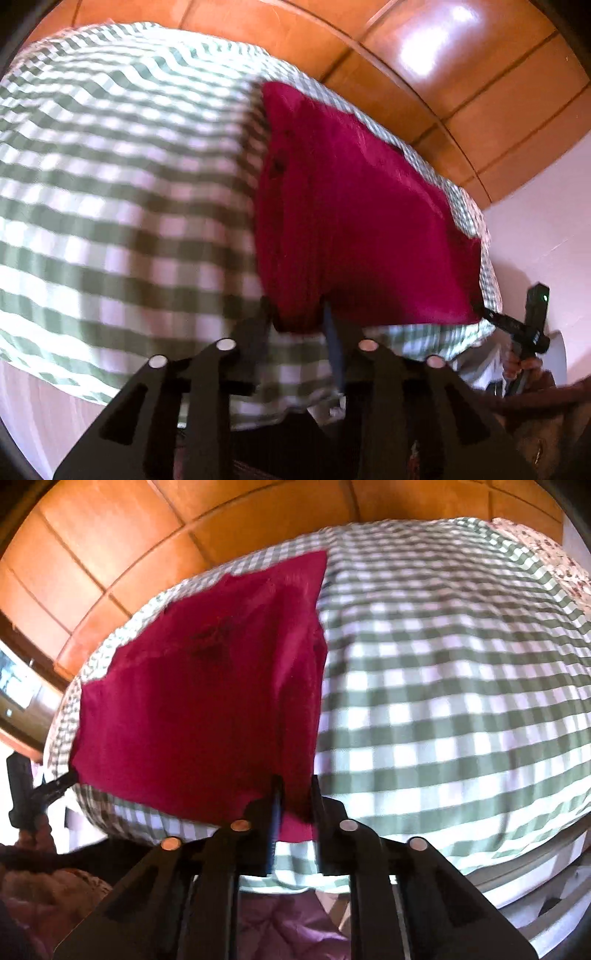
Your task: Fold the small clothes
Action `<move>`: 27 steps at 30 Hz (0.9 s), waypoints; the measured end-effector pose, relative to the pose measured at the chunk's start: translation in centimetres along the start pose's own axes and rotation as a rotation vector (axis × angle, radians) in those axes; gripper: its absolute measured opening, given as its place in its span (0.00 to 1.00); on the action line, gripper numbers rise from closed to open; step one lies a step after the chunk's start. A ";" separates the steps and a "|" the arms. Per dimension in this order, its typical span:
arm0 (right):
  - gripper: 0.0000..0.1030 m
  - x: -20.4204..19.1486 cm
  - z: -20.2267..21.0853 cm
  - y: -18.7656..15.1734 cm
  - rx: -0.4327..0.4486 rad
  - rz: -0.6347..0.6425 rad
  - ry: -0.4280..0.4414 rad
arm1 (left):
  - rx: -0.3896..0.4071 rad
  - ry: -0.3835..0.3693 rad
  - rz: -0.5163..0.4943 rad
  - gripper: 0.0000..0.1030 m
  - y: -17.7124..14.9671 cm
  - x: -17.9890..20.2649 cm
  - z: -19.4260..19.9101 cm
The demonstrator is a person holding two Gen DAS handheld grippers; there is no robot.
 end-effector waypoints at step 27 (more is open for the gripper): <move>0.08 -4.6 2.1 12.0 0.229 0.051 -0.013 | 0.170 0.012 -0.189 0.08 12.3 4.9 -0.8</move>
Point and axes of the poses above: each gripper's, at about its wrist camera, not at the fingertips, and z roughly against the way its jaws point, x to its right, y to its top, the point moved 7 cm from there along -z, roughly the way its jaws point, and after that the axes turned 2 degrees about -z, right-handed, at the moved point
